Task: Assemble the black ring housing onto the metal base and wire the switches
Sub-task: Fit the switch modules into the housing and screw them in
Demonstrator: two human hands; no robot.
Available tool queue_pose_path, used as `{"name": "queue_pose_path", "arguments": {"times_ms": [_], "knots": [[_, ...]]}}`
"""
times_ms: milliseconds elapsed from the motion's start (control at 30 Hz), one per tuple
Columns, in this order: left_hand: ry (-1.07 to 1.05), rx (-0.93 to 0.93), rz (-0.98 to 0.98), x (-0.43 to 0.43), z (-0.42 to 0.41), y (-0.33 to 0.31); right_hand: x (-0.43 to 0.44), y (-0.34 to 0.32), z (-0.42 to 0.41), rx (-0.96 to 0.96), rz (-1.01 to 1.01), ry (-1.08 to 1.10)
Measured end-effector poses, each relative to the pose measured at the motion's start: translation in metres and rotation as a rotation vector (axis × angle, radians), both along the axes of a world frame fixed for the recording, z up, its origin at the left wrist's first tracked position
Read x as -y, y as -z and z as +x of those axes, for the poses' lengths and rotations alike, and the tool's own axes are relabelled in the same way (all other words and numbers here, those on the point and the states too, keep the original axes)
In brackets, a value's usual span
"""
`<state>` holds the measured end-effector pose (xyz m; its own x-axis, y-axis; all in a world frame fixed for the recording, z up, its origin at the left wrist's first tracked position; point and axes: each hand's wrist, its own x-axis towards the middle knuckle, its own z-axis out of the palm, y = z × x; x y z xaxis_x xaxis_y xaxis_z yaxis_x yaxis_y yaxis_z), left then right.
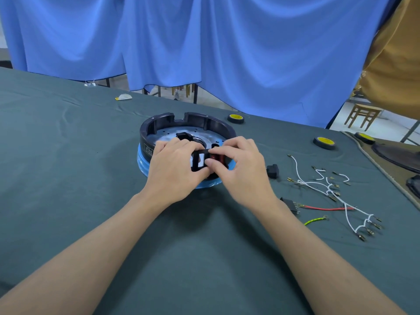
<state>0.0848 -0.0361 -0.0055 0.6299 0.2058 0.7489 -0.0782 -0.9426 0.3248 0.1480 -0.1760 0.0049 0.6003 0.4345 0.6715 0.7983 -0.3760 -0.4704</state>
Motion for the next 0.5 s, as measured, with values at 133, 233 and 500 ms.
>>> {"name": "queue_pose_path", "arguments": {"times_ms": [133,233,500], "knots": [[0.003,0.019,-0.013,-0.003,0.000,0.002,-0.008,0.000,-0.006,0.063,0.013,0.076],[-0.001,0.021,-0.012,-0.004,0.001,0.003,-0.010,-0.002,-0.007,0.078,-0.058,0.070],[-0.007,0.023,-0.002,-0.003,0.002,0.004,-0.013,0.004,-0.005,0.065,0.046,0.029]]}}
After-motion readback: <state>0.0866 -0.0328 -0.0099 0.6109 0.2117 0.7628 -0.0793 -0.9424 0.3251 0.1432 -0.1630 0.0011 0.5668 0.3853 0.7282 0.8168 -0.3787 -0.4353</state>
